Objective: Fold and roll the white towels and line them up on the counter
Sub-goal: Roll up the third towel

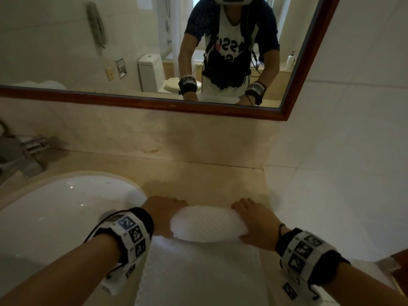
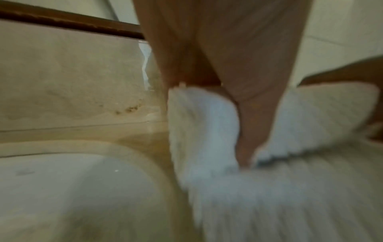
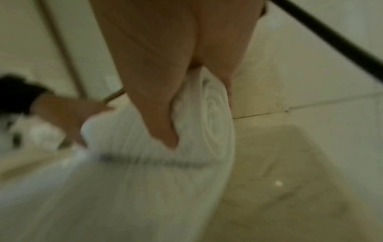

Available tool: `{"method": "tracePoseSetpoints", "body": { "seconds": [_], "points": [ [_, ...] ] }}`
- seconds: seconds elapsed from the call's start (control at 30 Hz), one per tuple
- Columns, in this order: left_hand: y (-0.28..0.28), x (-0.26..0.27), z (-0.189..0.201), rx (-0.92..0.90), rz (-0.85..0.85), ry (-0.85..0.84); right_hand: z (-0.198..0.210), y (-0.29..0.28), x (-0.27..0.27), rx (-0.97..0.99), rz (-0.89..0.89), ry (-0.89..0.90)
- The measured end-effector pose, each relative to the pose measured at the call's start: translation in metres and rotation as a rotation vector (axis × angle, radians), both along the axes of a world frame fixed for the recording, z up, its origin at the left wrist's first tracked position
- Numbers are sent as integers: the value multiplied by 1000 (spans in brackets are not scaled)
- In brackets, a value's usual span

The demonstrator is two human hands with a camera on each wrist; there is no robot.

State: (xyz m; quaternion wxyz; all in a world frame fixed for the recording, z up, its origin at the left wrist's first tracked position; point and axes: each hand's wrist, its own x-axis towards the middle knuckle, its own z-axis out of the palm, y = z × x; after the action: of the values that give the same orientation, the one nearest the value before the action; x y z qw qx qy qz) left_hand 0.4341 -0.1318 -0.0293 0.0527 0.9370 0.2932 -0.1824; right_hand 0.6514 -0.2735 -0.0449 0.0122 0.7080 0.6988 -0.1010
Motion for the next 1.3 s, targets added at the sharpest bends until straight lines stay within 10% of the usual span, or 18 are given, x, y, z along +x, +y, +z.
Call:
{"method": "tracePoseSetpoints", "body": {
  "seconds": [0.1,0.3,0.5,0.77,0.93,1.07,1.3],
  "points": [
    [-6,-3,-12,125,-8,-108,-11,-2,-9,201,20,-218],
    [10,-3,0,-441,173,-42,0,-7,1,-37,-19,-4],
    [-11,6,-1,43,-20,47,18,12,7,-317,-188,413],
    [-1,-4,7,-452,218,49,3,4,-26,94,90,-183],
    [-24,11,-2,92,74,89,13,4,-17,-67,78,-53],
    [-31,-9,-10,162,-82,-120,23,9,-11,-334,-85,166],
    [-29,0,14,-477,213,67,-6,-15,-26,62,41,-140]
  ]
}}
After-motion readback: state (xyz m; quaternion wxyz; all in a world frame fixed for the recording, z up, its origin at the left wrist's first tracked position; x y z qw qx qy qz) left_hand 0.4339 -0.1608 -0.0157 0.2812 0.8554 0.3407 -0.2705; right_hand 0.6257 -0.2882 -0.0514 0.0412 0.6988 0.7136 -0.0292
